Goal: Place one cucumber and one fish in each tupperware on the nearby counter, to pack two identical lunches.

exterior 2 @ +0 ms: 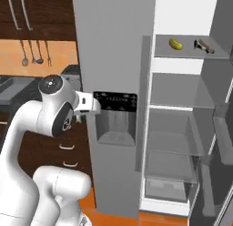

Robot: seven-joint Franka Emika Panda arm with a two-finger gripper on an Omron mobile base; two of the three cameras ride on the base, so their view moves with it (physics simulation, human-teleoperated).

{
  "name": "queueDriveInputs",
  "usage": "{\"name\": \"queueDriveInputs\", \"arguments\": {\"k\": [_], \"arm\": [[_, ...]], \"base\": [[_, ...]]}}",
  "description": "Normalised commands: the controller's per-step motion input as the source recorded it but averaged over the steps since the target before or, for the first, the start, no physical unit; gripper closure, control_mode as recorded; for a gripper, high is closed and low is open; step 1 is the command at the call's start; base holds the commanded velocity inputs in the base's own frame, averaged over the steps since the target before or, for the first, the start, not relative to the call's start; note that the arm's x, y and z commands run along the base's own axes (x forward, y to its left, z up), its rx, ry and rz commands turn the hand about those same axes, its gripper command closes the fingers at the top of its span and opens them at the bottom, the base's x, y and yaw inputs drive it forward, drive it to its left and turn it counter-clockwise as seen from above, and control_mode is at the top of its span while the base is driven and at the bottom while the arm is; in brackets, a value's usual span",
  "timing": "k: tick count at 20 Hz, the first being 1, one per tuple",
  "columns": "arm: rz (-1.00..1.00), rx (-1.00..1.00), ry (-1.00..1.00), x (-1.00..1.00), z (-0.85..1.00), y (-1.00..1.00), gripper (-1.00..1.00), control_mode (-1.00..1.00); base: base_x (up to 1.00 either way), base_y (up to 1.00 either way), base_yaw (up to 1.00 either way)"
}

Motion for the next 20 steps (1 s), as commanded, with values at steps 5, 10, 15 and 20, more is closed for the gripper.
{"name": "queueDriveInputs", "arguments": {"k": [5, 10, 15, 20], "arm": [[0.0, 0.0, 0.0, 0.0, 0.0, 0.0, 1.0, 1.0], [0.0, 0.0, 0.0, 0.0, 0.0, 0.0, 1.0, 1.0], [0.0, 0.0, 0.0, 0.0, 0.0, 0.0, 1.0, 1.0], [0.0, 0.0, 0.0, 0.0, 0.0, 0.0, 1.0, 1.0]], "base": [[0.0, 1.0, 0.13], [0.32, 1.0, 0.02], [0.63, 1.0, 0.0], [0.64, 1.0, 0.0]]}}
